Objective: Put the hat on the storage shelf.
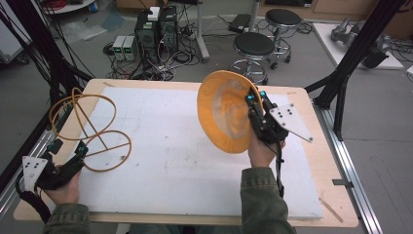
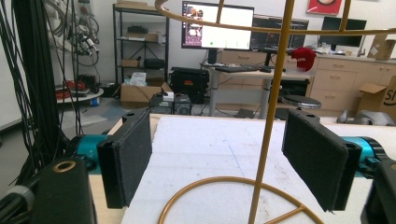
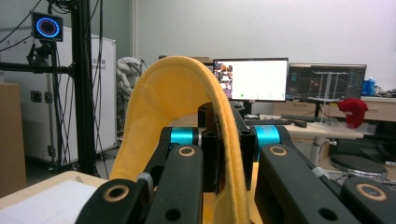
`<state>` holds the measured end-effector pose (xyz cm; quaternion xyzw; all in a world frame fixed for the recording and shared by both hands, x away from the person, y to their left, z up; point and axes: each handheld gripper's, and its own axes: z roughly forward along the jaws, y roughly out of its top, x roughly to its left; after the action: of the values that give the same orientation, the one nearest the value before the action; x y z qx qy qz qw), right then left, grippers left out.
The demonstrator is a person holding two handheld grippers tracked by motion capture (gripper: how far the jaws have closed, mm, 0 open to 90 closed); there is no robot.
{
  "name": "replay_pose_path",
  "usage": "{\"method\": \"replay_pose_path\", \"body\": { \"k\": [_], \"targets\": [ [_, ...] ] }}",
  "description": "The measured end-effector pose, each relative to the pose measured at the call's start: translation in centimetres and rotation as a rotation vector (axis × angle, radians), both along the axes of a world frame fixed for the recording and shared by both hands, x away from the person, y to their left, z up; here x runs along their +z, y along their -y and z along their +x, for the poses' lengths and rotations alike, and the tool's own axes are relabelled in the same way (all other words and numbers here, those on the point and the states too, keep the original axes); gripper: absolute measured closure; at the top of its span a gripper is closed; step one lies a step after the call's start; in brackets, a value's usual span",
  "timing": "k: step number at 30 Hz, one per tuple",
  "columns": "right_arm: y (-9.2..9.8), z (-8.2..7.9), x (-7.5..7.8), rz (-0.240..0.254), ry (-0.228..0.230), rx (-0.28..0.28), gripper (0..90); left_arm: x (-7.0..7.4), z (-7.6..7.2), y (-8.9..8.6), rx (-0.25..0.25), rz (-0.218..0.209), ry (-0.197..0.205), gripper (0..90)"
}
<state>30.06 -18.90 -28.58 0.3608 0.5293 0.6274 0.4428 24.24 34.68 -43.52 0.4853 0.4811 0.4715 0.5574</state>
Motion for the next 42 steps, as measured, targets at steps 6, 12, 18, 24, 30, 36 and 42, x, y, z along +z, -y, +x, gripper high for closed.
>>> {"method": "replay_pose_path", "body": {
  "k": [6,12,18,24,30,36,42],
  "targets": [
    [-3.0,1.4,1.8,-0.025,-0.002,0.026,85.3,-0.1,0.1,0.0,-0.005,0.001,0.001,24.6],
    [-5.9,2.9,3.6,-0.071,0.007,0.039,85.3,0.0,0.1,0.1,-0.008,0.011,0.002,24.6],
    [-8.5,4.5,4.7,-0.088,0.012,0.053,85.3,-0.1,0.0,-0.1,0.001,0.017,0.003,24.6],
    [-10.9,5.8,5.1,-0.114,0.004,0.073,85.3,-0.2,-0.1,-0.8,-0.006,-0.001,-0.02,24.6],
    [-13.2,7.2,5.4,-0.178,-0.005,0.073,85.3,-0.2,-0.3,-0.7,-0.009,-0.01,-0.014,24.8],
    [-16.0,8.1,5.7,-0.195,-0.004,0.09,85.4,-0.3,-0.2,-0.6,-0.021,-0.035,-0.018,24.9],
    [-18.5,8.4,6.1,-0.227,0.027,0.111,85.4,-0.3,-0.3,-0.7,-0.03,-0.045,-0.018,24.9]
  ]
}}
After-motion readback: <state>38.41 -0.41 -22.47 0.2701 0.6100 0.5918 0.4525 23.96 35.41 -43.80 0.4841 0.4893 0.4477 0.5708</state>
